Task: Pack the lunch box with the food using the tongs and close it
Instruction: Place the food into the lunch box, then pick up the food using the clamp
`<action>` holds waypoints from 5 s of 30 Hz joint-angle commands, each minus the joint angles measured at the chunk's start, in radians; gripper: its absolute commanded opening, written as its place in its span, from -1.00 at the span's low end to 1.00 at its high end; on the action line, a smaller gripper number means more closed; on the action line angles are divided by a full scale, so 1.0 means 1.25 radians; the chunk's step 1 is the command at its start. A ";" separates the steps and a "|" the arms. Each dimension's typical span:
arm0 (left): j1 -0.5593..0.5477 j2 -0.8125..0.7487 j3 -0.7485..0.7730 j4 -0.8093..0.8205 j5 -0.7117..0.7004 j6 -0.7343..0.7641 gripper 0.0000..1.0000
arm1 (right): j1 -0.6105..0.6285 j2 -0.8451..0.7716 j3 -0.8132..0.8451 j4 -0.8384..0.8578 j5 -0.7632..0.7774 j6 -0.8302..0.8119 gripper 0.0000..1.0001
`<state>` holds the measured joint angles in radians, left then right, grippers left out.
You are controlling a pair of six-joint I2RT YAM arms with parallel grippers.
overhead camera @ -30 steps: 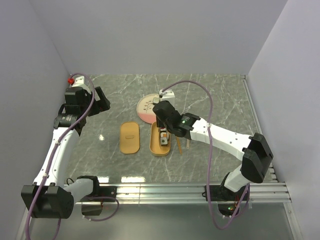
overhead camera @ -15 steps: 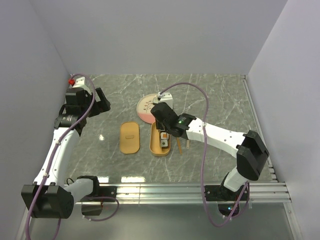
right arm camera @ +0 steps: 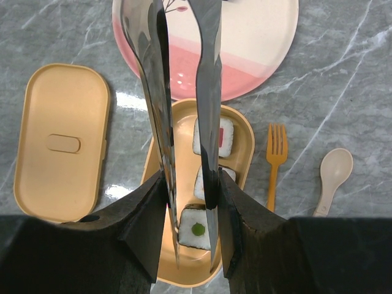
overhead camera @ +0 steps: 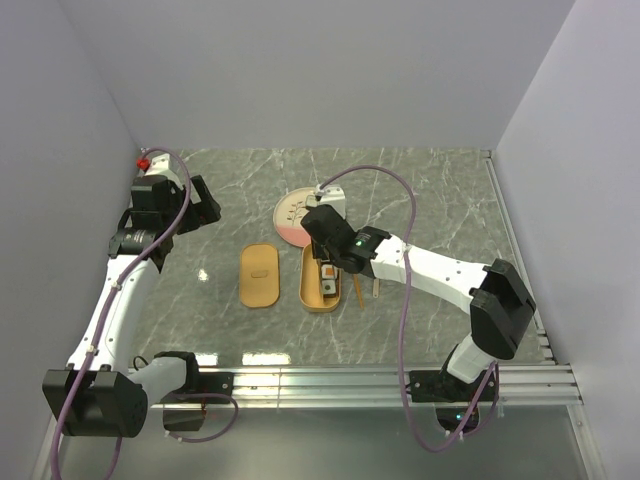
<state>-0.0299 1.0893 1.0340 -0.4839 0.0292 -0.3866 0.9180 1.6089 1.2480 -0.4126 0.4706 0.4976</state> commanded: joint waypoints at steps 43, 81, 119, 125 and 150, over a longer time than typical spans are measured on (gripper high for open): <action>-0.003 0.008 0.001 0.021 -0.009 0.004 0.99 | -0.027 0.020 0.165 0.018 0.070 -0.073 0.03; 0.007 0.262 0.117 0.066 0.026 0.022 0.99 | -0.240 0.507 0.761 0.033 -0.032 -0.158 0.07; 0.012 0.282 0.117 0.066 0.029 0.023 0.99 | -0.242 0.583 0.801 0.045 -0.046 -0.175 -0.21; 0.012 0.283 0.118 0.066 0.029 0.023 0.99 | -0.244 0.583 0.804 0.049 -0.051 -0.180 -0.29; 0.012 0.247 0.105 0.068 0.039 0.016 0.99 | -0.215 0.368 0.579 0.099 -0.049 -0.178 -0.50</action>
<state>-0.0189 1.4376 1.1355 -0.4297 0.0605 -0.3786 0.6331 2.1731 1.9827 -0.3405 0.3981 0.2855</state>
